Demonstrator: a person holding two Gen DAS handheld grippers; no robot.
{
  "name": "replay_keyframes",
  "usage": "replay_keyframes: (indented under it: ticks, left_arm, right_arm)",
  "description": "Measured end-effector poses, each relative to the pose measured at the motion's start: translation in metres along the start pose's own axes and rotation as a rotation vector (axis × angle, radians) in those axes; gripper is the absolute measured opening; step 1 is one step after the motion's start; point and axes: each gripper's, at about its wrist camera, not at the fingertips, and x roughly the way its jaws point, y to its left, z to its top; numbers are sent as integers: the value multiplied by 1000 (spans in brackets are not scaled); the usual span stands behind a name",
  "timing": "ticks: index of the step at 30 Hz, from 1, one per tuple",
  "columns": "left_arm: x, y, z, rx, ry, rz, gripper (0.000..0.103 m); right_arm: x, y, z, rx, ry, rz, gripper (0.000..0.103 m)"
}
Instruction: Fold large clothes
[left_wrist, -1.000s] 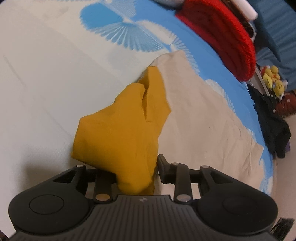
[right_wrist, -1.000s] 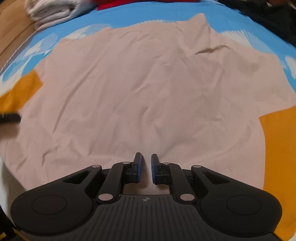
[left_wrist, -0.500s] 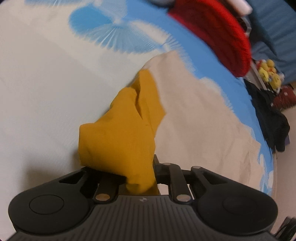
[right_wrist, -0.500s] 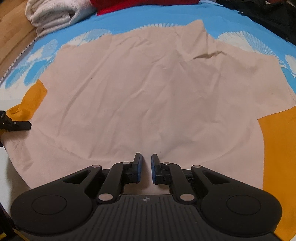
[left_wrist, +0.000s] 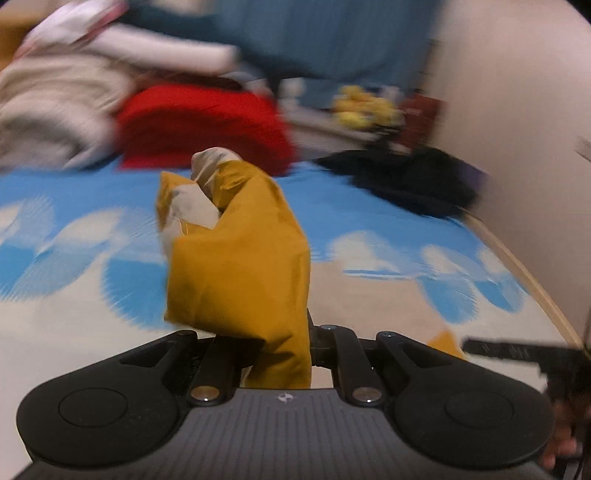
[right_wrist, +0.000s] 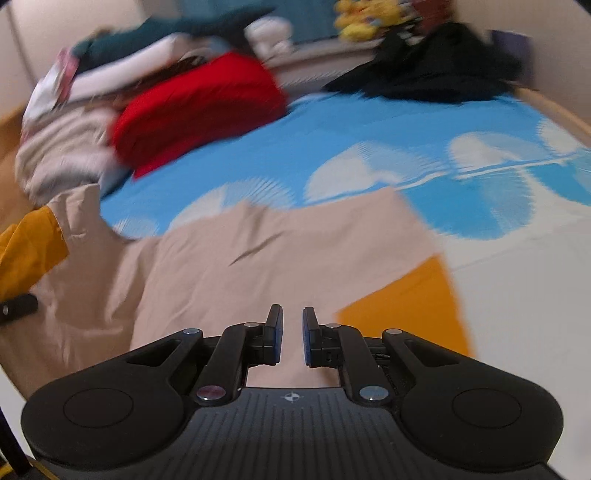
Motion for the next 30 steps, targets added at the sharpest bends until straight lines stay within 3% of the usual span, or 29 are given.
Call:
replay_keyframes:
  ticks: [3,6,9,13,14,16,18,19,21,25,28,30]
  left_arm:
    - [10,-58,-13,93,5,-115,12]
    - [31,-110,-36,167,78,-219,12]
    - [68,-149,-64,239,211,-296,13]
    - [120,-171,-107,228,427,-322,23]
    - [129,-170,-111,230,452,-320,28]
    - [137,-167,-115,199,487,-339,52]
    - [137,-158,-105,114,526,-387,70]
    - [134,-152,-98,68,539,-414,74]
    - [122,-143,-81,15,522,-467,74]
    - [94,-105,-42,8,412,-513,74]
    - [88,-76,-31,-28,369,-467,74]
    - [96,-59,-27,-71,367,-385,74]
  right_arm:
    - [-18,-33,3,33,-50,-48,11]
    - [-33,-67,3,77,-88,-102,11]
    - [-41,-94,1,113,-98,-140,12]
    - [-42,-111,1,153,-102,-147,17]
    - [-41,-112,2,167,-101,-134,19]
    - [-35,-113,3,204,-90,-78,28]
    - [-29,-112,4,245,-62,3,36]
    - [-25,-109,4,265,-39,51,41]
    - [-16,-99,4,283,-8,116,43]
    - [5,-74,3,304,80,209,50]
    - [21,-60,-1,329,148,250,51]
    - [34,-45,-3,300,196,245,52]
